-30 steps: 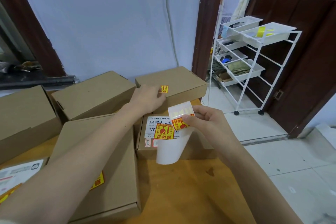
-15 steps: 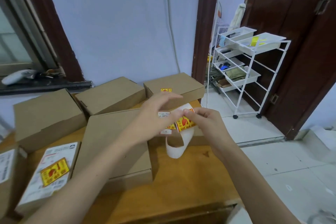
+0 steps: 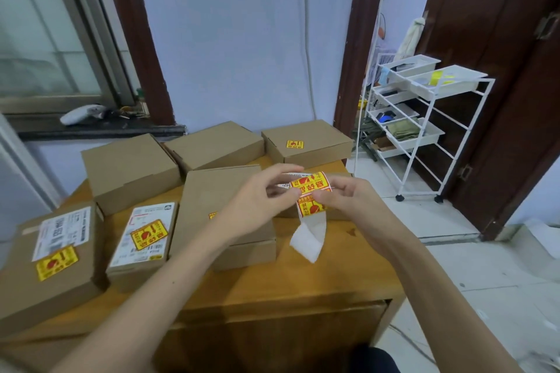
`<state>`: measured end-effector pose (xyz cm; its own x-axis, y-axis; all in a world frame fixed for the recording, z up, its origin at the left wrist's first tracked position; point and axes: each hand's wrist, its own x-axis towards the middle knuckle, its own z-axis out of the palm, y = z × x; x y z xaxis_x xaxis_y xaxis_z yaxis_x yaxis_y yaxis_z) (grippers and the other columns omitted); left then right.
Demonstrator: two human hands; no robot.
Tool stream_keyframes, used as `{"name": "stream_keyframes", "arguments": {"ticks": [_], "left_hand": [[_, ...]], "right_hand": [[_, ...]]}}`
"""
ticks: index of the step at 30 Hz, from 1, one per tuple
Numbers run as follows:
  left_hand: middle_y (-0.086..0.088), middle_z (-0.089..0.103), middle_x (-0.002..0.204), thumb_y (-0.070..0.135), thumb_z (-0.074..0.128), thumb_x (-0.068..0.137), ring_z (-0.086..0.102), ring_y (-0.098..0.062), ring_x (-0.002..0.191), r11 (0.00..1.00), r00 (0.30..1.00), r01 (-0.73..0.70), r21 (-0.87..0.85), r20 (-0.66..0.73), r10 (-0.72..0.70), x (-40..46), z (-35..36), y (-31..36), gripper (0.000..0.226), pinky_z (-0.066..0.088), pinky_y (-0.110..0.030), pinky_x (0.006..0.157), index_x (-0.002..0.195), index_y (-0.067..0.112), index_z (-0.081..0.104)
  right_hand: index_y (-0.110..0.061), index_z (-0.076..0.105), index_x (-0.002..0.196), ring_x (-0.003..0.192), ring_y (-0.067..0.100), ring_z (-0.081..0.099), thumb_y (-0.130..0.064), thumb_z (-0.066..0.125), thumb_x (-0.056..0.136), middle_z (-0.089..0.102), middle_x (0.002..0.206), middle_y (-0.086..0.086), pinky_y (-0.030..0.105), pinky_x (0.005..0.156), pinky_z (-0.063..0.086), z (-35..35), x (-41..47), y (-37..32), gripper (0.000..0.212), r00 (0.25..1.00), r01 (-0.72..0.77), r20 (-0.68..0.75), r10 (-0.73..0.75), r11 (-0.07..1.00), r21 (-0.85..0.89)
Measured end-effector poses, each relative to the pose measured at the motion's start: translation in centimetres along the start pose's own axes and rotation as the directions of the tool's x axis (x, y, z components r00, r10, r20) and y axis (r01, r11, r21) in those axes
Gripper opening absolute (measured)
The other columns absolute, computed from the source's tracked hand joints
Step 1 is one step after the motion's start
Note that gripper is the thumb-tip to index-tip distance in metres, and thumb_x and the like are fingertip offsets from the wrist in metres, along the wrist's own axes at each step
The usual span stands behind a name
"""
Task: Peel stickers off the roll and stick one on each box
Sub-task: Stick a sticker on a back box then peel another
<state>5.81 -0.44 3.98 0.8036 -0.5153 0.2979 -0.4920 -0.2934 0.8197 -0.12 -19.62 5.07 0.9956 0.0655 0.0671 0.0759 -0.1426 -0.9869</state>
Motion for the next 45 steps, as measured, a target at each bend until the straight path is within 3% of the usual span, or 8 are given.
{"name": "stream_keyframes", "arguments": {"ticks": [3,6,10,14,21,26,31,45], "left_hand": [[0.009,0.062,0.124,0.034,0.062,0.091,0.058,-0.001,0.113,1.0,0.999,-0.006,0.008,-0.045,0.006,-0.8,0.3,0.1,0.034,0.051,-0.021,0.092,0.125,0.033,0.056],[0.013,0.059,0.125,0.038,0.068,0.085,0.053,-0.003,0.117,0.978,0.99,-0.109,0.18,-0.068,0.123,-1.4,0.6,0.2,0.037,0.05,-0.024,0.095,0.121,0.033,0.06],[0.008,0.063,0.122,0.035,0.071,0.083,0.054,-0.004,0.114,0.937,0.976,-0.165,0.308,-0.088,0.2,-1.9,0.6,0.7,0.038,0.05,-0.028,0.094,0.12,0.025,0.065],[0.006,0.065,0.117,0.031,0.071,0.084,0.054,-0.003,0.111,0.912,0.955,-0.21,0.352,-0.123,0.268,-2.2,0.7,1.0,0.033,0.052,-0.028,0.091,0.115,0.021,0.068],[0.004,0.07,0.101,0.025,0.071,0.084,0.061,-0.006,0.099,0.93,0.937,-0.24,0.278,-0.186,0.297,-2.7,0.6,1.4,0.016,0.056,-0.031,0.08,0.097,0.016,0.076],[0.008,0.07,0.099,0.025,0.069,0.086,0.062,-0.005,0.1,0.958,0.955,-0.194,0.211,-0.183,0.234,-3.0,0.3,1.7,0.013,0.055,-0.028,0.078,0.093,0.018,0.077],[0.008,0.072,0.096,0.026,0.067,0.088,0.066,-0.008,0.096,0.983,0.967,-0.13,0.134,-0.201,0.155,-2.8,-0.1,1.5,0.014,0.057,-0.036,0.078,0.092,0.017,0.077],[0.008,0.073,0.088,0.023,0.062,0.091,0.067,-0.014,0.089,0.999,0.951,-0.028,-0.015,-0.309,0.022,-2.4,-0.5,2.5,0.013,0.055,-0.047,0.081,0.091,0.021,0.075]], "right_hand": [[-0.011,0.073,0.106,0.091,0.012,0.073,-0.023,0.064,0.09,0.079,0.096,0.004,0.023,0.082,0.051,0.3,-0.5,0.2,0.022,0.999,0.001,-0.048,-0.001,1.0,-0.003],[-0.015,0.077,0.098,0.09,0.008,0.072,-0.027,0.063,0.091,0.079,0.093,0.001,0.027,0.088,0.052,0.7,-0.8,0.4,0.02,0.997,0.004,-0.071,-0.006,1.0,-0.027],[-0.017,0.077,0.096,0.085,-0.001,0.07,-0.028,0.062,0.091,0.079,0.091,-0.003,0.017,0.076,0.049,1.1,-1.0,0.2,0.019,0.996,0.011,-0.085,-0.014,0.999,-0.033],[-0.013,0.076,0.098,0.085,0.0,0.071,-0.029,0.063,0.09,0.079,0.091,-0.001,0.015,0.075,0.049,1.2,-1.1,0.1,0.021,0.995,0.018,-0.096,-0.022,0.999,-0.037],[-0.02,0.075,0.097,0.084,-0.002,0.072,-0.026,0.063,0.091,0.079,0.087,-0.005,0.006,0.069,0.051,1.4,-1.6,0.0,0.014,0.996,0.039,-0.081,-0.042,0.998,-0.04],[-0.02,0.075,0.1,0.089,0.001,0.072,-0.029,0.064,0.09,0.079,0.092,-0.003,0.013,0.073,0.051,1.7,-1.8,-0.1,0.017,0.995,0.03,-0.093,-0.034,0.999,-0.041],[-0.017,0.075,0.102,0.092,0.005,0.073,-0.031,0.065,0.089,0.079,0.094,-0.001,0.02,0.083,0.052,2.0,-1.6,-0.1,0.022,0.996,0.026,-0.089,-0.031,0.998,-0.06],[-0.014,0.073,0.109,0.084,0.004,0.074,-0.025,0.064,0.09,0.079,0.092,0.0,0.011,0.07,0.054,1.9,-1.9,-0.8,0.024,0.994,0.037,-0.096,-0.042,0.998,-0.054]]}}
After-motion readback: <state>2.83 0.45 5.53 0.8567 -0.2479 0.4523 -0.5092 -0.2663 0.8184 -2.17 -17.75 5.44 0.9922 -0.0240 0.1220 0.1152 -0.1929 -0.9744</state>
